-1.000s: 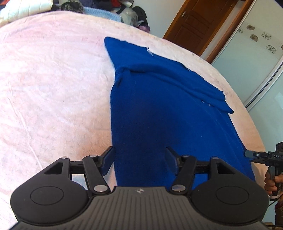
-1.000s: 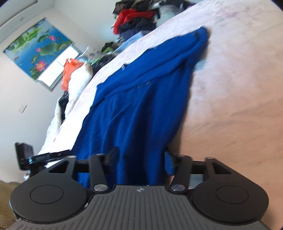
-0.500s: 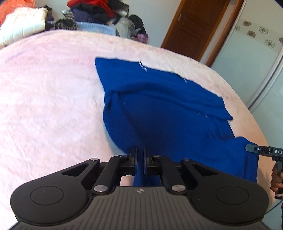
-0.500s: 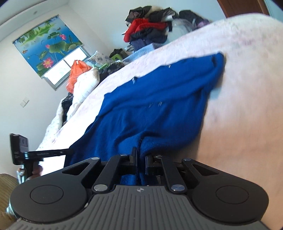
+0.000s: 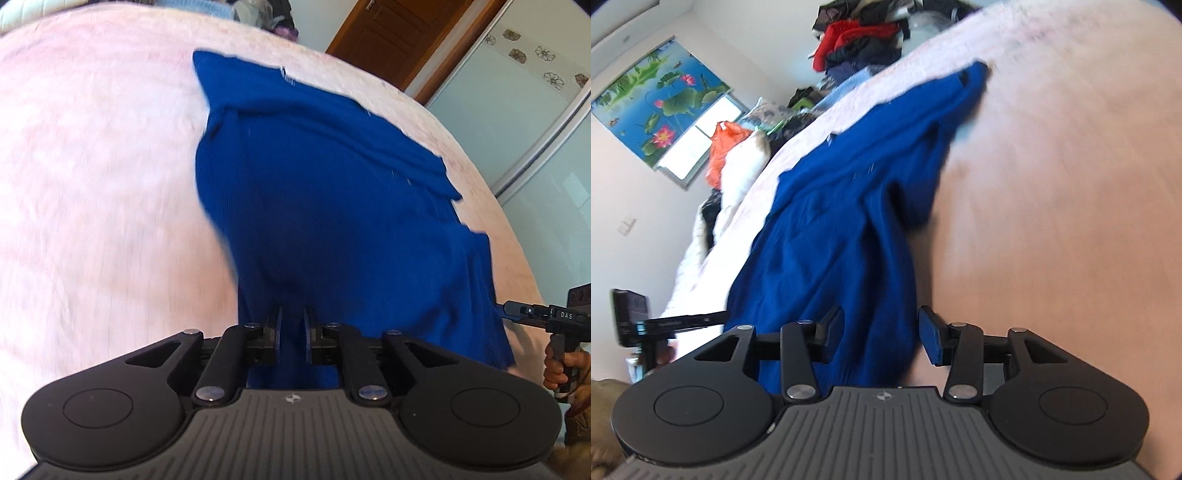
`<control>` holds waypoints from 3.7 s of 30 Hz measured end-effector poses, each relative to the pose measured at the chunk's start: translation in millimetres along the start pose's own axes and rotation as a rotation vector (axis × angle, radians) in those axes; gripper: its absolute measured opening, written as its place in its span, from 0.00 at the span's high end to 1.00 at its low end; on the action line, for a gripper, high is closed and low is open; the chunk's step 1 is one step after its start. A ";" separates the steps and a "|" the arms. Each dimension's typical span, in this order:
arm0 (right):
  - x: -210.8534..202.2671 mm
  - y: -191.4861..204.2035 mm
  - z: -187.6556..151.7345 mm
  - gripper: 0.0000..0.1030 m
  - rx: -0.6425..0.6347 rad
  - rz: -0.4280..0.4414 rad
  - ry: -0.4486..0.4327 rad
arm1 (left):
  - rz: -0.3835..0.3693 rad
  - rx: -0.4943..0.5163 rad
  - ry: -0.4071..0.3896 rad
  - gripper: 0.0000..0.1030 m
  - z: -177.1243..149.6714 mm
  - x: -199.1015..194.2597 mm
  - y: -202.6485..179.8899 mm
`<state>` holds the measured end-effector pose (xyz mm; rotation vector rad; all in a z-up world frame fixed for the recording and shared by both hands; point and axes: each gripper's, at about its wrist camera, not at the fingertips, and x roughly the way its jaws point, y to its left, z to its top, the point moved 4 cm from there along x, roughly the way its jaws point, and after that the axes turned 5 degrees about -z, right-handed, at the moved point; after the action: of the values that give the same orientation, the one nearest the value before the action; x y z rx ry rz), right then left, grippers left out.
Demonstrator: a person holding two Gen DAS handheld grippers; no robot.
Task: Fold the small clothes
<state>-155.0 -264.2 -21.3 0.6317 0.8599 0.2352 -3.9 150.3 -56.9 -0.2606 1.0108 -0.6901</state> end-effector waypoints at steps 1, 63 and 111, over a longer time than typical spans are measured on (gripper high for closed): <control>-4.1 0.7 -8.6 0.50 0.002 0.024 0.022 | -0.014 -0.008 0.008 0.89 -10.8 -5.6 2.1; 40.3 49.4 163.5 0.86 0.103 0.307 -0.321 | 0.060 0.206 -0.363 0.97 173.3 -24.6 -75.9; 147.7 43.5 245.3 0.88 -0.219 0.007 -0.284 | -0.267 -0.552 -0.058 0.16 144.7 96.5 16.8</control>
<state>129.8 -268.6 30.8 0.4498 0.5495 0.2353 158.5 85.8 -56.1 -0.9045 1.1074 -0.6265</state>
